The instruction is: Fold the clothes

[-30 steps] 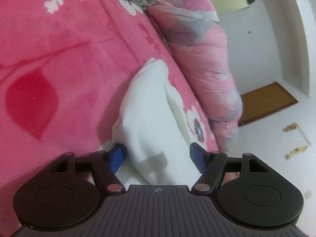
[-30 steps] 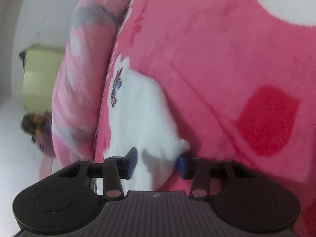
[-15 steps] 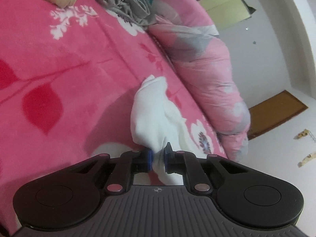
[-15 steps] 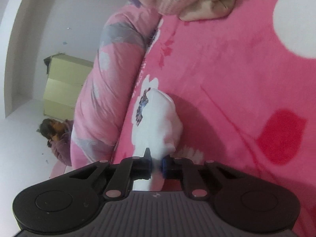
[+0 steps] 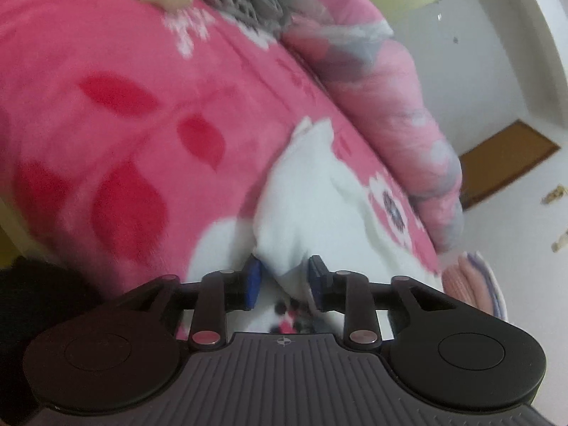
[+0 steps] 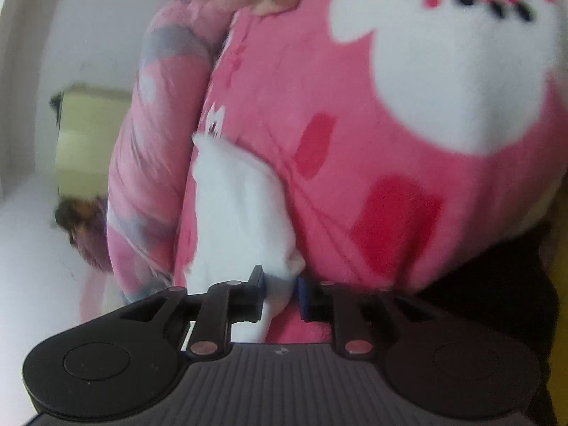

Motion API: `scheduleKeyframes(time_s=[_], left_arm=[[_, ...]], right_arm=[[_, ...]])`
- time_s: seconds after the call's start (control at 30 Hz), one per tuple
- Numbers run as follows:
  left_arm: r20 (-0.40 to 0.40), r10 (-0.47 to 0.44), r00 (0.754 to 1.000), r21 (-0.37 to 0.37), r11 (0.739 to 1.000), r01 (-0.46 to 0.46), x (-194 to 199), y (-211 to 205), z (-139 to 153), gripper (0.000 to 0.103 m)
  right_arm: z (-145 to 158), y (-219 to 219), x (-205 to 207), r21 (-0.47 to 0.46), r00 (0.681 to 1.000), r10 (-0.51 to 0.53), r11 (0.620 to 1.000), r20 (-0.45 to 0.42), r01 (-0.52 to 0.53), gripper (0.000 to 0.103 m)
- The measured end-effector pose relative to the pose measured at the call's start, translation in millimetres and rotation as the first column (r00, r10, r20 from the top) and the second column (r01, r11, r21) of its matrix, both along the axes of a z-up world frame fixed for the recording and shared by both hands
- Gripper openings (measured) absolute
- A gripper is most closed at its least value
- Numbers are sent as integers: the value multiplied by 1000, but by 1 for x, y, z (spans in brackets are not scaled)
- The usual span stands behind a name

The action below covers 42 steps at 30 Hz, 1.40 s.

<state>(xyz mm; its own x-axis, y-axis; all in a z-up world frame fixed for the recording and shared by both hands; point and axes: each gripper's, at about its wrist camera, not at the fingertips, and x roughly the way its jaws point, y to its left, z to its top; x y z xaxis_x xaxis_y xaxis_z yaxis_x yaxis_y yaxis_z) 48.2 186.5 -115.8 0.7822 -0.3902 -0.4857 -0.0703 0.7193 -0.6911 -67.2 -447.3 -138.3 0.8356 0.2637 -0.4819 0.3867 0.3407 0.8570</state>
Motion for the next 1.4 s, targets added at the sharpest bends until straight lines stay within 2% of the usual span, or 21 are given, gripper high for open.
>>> scheduleKeyframes(time_s=[0.07,0.13,0.2,0.23,0.27,0.33,0.43,0.47,0.53,0.57,0.6,0.67,0.8,0.97,1.1,1.17,1.23,1.27,1.3,1.33,1.4], left_arm=[[60,44,997,97,994,-50,-3,0,16,41],[99,31,995,167,985,-47,13,-9,25,43],[130,3,992,232,972,-34,33,-21,33,47],[144,-11,989,264,964,-28,43,-27,37,48],[159,-26,987,296,955,-23,52,-33,40,48],[185,-57,981,360,933,-14,72,-44,48,49],[221,-107,969,452,892,-5,101,-62,60,49],[218,-129,967,432,901,23,113,-59,56,49],[198,-181,963,333,937,108,138,-46,40,49],[190,-208,959,282,948,150,151,-39,32,49],[184,-235,954,229,955,191,164,-32,24,49],[170,-250,953,148,963,226,175,-22,6,49],[147,-260,954,89,964,249,174,-10,-13,49],[174,-240,955,0,970,243,167,0,-19,49],[163,-263,951,29,965,262,171,-7,-20,49],[160,-273,949,42,962,269,173,-9,-20,49],[162,-280,946,51,960,275,173,-10,-20,49],[163,-282,946,52,959,277,173,-9,-20,49],[165,-284,944,55,959,279,173,-10,-20,49],[166,-287,943,59,958,281,173,-11,-20,49],[168,-292,941,69,956,285,173,-12,-19,49]], right_arm=[[33,-4,-7,-220,998,-56,974,14,58,27],[69,1,-5,-425,997,-64,902,49,78,28],[99,19,13,-563,996,37,826,84,17,28],[113,34,28,-628,990,113,778,88,-33,28],[124,54,45,-695,975,209,712,77,-98,28],[137,105,86,-810,919,394,546,25,-212,28],[138,182,143,-908,811,579,291,-83,-301,27],[135,204,158,-926,771,627,215,-113,-310,27],[125,243,189,-942,681,712,86,-170,-325,27],[118,257,203,-943,642,740,34,-200,-332,27],[110,268,217,-938,615,755,-1,-228,-347,27],[96,286,247,-922,570,774,-46,-277,-385,27],[74,311,291,-887,479,807,-115,-345,-446,27],[57,338,310,-859,362,833,-235,-419,-454,28],[47,355,320,-829,280,828,-336,-486,-447,28],[44,360,325,-811,257,818,-367,-515,-456,28],[41,362,332,-785,234,814,-370,-532,-497,27],[40,362,334,-777,225,815,-369,-534,-510,25],[41,362,334,-772,219,817,-365,-533,-519,15],[41,363,333,-773,224,816,-362,-534,-521,4],[43,369,321,-799,260,803,-385,-537,-461,3]])
